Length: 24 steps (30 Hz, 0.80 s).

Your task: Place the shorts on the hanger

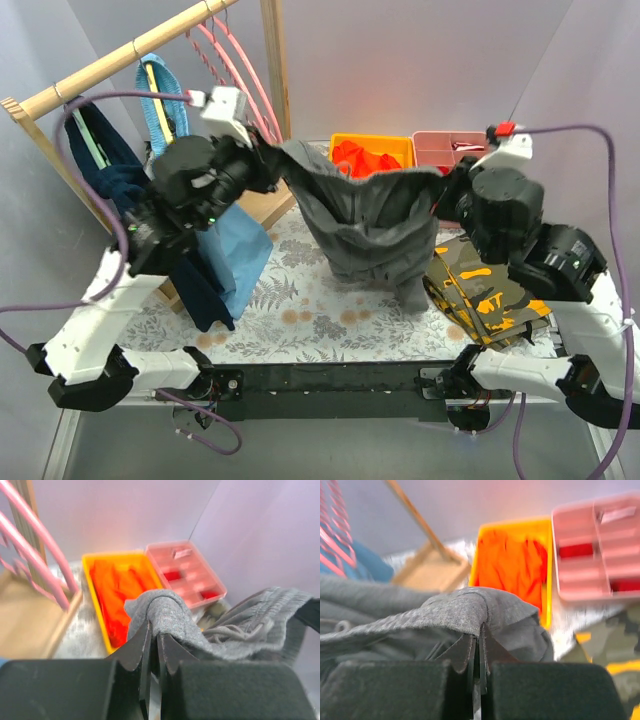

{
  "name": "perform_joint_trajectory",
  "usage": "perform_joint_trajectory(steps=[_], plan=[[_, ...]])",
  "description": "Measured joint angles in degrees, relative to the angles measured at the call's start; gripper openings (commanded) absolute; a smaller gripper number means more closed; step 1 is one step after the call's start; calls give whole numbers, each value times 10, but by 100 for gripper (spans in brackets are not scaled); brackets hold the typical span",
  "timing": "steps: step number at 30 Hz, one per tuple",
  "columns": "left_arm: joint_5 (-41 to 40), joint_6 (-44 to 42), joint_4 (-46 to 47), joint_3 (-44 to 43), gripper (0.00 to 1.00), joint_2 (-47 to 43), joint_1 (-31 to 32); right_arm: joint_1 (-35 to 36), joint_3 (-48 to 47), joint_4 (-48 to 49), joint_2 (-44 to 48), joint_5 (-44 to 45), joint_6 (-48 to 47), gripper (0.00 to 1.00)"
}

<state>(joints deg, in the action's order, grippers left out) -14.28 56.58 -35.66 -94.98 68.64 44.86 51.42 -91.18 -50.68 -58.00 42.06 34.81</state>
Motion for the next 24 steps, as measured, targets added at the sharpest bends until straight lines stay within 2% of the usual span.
perform_joint_trajectory(steps=[3,5,9,11,14,18,22,24], plan=[[2,-21,-47,-122,0,15,0,0,-126,4,-57,25,-63,1],[5,-26,-72,-169,0,24,0,1,-189,12,-87,38,-96,1],[10,-28,-108,-180,0,32,0,0,-224,12,-111,56,-146,1],[9,-25,-102,-139,0,28,0,-9,-212,6,-116,58,-151,1],[8,-13,-101,-37,0,19,-5,-51,-120,11,-95,38,-151,1],[24,20,-83,116,0,18,-16,-167,41,16,-66,-67,-147,1],[74,72,5,278,0,20,-20,-220,197,73,-55,-168,-134,1],[105,96,48,354,13,22,-22,-234,284,108,-56,-228,-124,1]])
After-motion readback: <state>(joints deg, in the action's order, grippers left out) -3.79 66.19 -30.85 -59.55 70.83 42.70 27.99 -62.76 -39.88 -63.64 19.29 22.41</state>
